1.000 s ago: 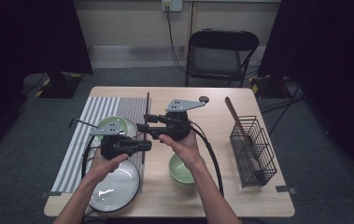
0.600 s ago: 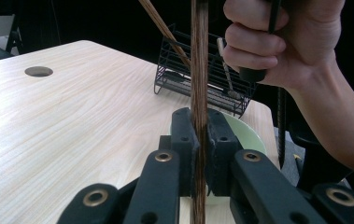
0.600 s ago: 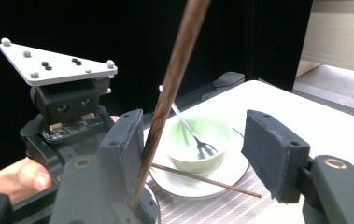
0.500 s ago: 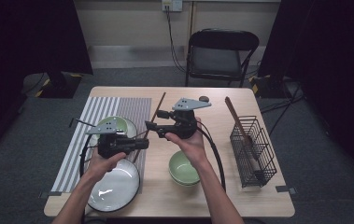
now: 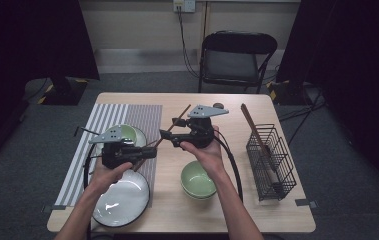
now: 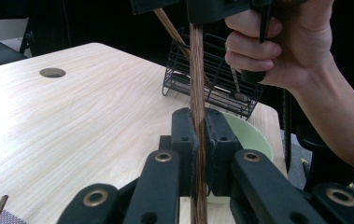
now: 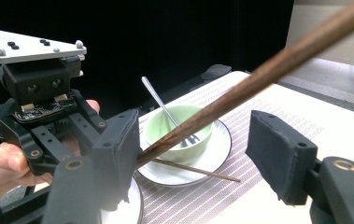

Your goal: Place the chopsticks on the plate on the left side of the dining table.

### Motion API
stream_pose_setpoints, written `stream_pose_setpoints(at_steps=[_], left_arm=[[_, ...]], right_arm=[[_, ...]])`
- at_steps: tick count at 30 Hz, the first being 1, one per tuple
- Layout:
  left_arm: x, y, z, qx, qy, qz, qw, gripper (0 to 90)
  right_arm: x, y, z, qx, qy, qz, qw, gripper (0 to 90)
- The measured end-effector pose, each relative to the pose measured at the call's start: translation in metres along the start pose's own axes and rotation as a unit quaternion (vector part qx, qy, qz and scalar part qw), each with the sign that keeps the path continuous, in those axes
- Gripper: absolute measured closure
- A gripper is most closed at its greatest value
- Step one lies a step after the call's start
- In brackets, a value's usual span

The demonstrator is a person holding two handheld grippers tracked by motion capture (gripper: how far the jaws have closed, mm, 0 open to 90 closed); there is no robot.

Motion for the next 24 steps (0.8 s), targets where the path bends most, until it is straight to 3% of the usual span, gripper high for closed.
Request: stream_pose_setpoints(at_steps=[24], left_arm=[[0.011,0.003,-0.003,0.000,-0.009,-0.012,0.9999,84.3]], right_arm=[[0.008,-0.021,0.003,0.003,0.001,0.046,0.9990,28.1]])
Point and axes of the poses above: each handheld gripper's, and its own axes: x roughly backward along the jaws, z roughly out of its underside, y roughly to its left, the point moved 8 cm from there along -x, roughly forward along the jaws, and after that the axes turned 5 degrees about z, right-handed, at the moved point
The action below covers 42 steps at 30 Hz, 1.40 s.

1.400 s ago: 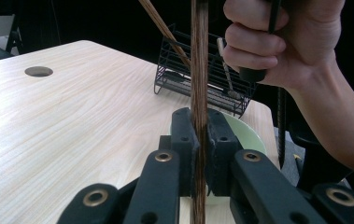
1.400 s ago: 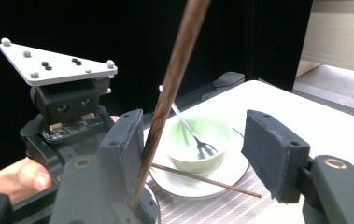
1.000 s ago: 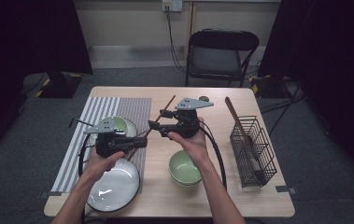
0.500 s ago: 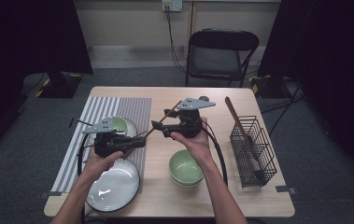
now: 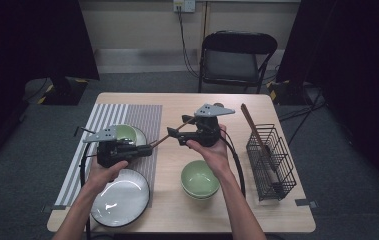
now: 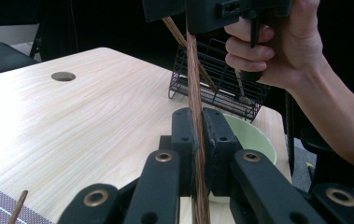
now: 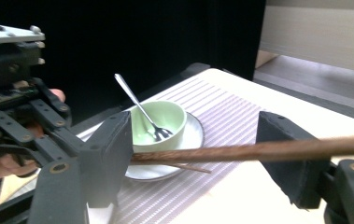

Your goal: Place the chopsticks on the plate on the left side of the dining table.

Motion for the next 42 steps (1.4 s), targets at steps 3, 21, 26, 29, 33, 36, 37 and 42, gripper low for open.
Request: stream_pose_setpoints(at_steps=[3,21,26,29,33,36,37,42], left_arm=[[0.000,0.000,0.000,-0.001,0.001,0.000,1.0000,84.3],[0.002,0.003,0.003,-0.005,0.013,-0.009,0.9999,84.4],[0.002,0.004,0.003,-0.007,0.013,-0.010,0.9998,84.3],[0.001,0.003,0.004,-0.007,0.013,-0.010,0.9998,84.4],[0.003,0.005,0.004,-0.008,0.016,-0.014,0.9997,84.3],[0.004,0.007,0.004,-0.006,0.017,-0.018,0.9997,84.4],[0.004,0.007,0.005,-0.006,0.017,-0.018,0.9997,84.4],[0.003,0.008,0.006,-0.006,0.019,-0.017,0.9997,84.4]], right_arm=[[0.001,-0.003,0.002,0.004,0.004,0.010,0.9999,27.7],[0.005,-0.021,0.009,-0.012,-0.002,0.025,0.9996,24.2],[0.009,-0.030,0.011,-0.011,-0.001,0.043,0.9990,24.0],[0.008,-0.035,0.015,-0.015,0.001,0.047,0.9988,23.8],[0.007,-0.041,0.020,-0.017,0.009,0.054,0.9983,23.7],[0.008,-0.045,0.024,-0.021,0.014,0.056,0.9981,24.9],[0.008,-0.046,0.025,-0.026,0.014,0.056,0.9980,24.7],[0.012,-0.053,0.029,-0.029,0.014,0.062,0.9976,23.5]])
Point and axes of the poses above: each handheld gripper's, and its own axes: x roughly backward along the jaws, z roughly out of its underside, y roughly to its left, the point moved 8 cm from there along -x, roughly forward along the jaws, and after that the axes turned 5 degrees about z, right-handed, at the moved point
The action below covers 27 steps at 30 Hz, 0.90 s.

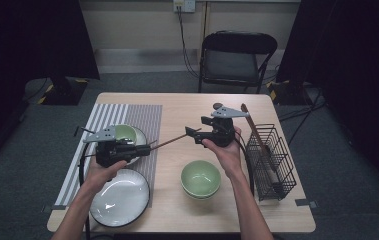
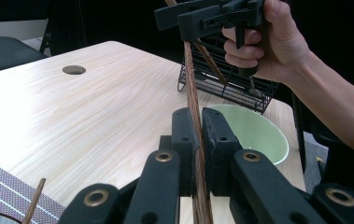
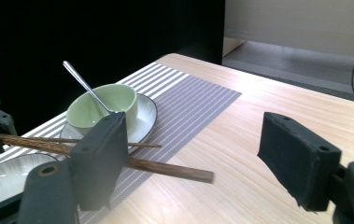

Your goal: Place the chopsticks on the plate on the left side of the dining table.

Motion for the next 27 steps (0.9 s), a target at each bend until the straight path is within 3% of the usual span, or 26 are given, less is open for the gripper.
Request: stream_pose_setpoints(at_steps=[10,17,27], left_arm=[[0.007,0.003,0.002,-0.005,0.007,-0.014,0.9999,84.4],[0.013,0.005,0.003,-0.004,0.008,-0.016,0.9998,84.4],[0.036,0.015,0.022,0.005,0.014,-0.034,0.9993,84.3]], right_arm=[[0.011,-0.023,0.014,-0.006,0.002,0.027,0.9996,21.7],[0.007,-0.029,0.030,-0.011,0.025,0.032,0.9991,21.8],[-0.006,-0.041,0.057,-0.022,0.062,0.042,0.9969,20.7]])
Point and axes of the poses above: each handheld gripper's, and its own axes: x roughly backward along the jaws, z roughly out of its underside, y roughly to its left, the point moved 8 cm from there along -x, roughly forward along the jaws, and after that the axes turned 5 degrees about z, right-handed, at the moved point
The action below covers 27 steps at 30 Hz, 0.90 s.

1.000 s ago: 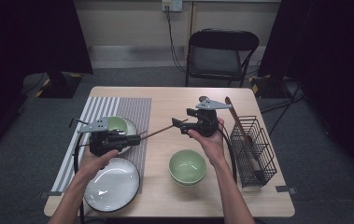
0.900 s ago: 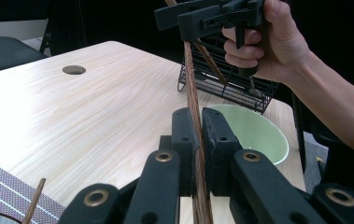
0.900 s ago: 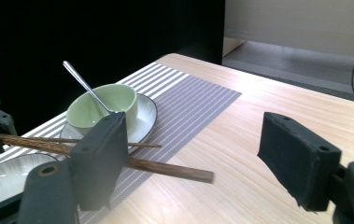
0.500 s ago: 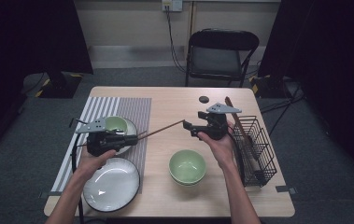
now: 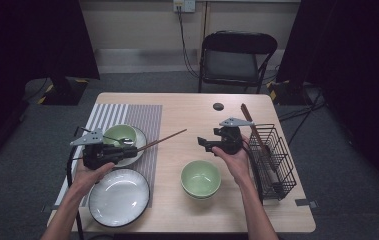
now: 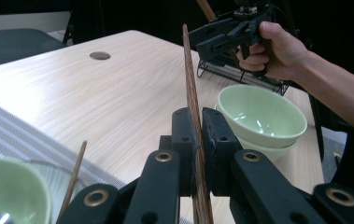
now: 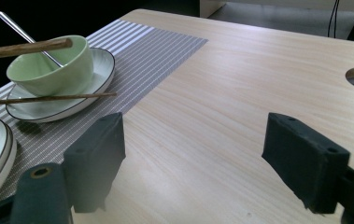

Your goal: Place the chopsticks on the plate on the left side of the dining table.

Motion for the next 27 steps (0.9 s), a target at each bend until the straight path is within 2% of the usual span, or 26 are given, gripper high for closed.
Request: stream_pose_setpoints(at_steps=[7,11,15,16,23,24,27], left_arm=[[0.008,0.008,0.016,0.012,0.008,-0.014,0.9998,84.3],[0.016,0.019,0.028,0.023,0.026,-0.037,0.9987,84.3],[0.021,0.025,0.037,0.029,0.035,-0.048,0.9978,84.3],[0.022,0.026,0.039,0.033,0.034,-0.050,0.9977,84.4],[0.029,0.035,0.051,0.036,0.038,-0.058,0.9969,84.3],[0.030,0.038,0.057,0.042,0.045,-0.066,0.9959,84.3],[0.032,0.043,0.063,0.049,0.050,-0.070,0.9951,84.3]], right_arm=[[-0.007,-0.007,0.015,-0.004,0.019,0.009,0.9998,20.5],[-0.013,-0.014,0.028,-0.008,0.035,0.018,0.9992,18.9],[-0.017,-0.017,0.036,-0.005,0.048,0.029,0.9984,18.3],[-0.018,-0.019,0.039,-0.004,0.054,0.037,0.9978,18.3],[-0.022,-0.024,0.050,-0.007,0.070,0.045,0.9965,18.2],[-0.024,-0.026,0.054,-0.005,0.078,0.048,0.9958,18.2],[-0.025,-0.028,0.058,-0.003,0.082,0.055,0.9951,18.4]])
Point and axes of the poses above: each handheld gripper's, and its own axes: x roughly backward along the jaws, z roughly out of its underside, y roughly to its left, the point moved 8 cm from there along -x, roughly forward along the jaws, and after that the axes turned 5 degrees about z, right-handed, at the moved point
